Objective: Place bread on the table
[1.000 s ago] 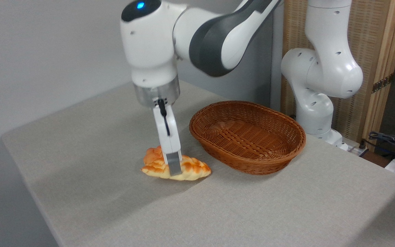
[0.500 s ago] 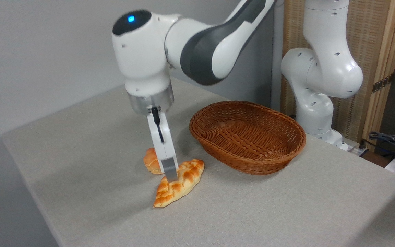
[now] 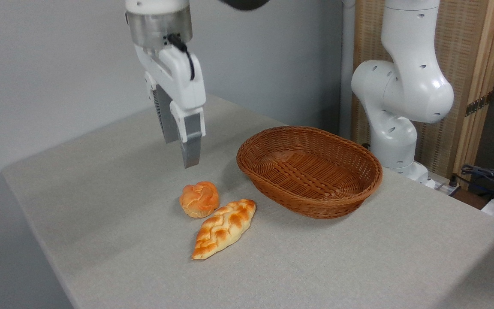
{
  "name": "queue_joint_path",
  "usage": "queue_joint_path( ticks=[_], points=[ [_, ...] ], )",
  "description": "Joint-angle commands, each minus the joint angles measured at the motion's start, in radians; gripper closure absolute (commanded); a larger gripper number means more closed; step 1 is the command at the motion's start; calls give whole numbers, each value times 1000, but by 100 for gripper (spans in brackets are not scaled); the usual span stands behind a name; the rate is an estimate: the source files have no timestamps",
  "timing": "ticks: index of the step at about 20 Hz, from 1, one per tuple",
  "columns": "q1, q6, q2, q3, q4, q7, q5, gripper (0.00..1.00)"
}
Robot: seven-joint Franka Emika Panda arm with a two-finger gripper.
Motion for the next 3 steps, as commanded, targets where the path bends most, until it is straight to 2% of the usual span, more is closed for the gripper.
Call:
queue_joint_path(
  ticks=[1, 3],
  points=[
    [0, -58, 19, 7, 26, -71, 18, 0],
    [0, -60, 24, 9, 26, -68, 25, 0]
  ],
)
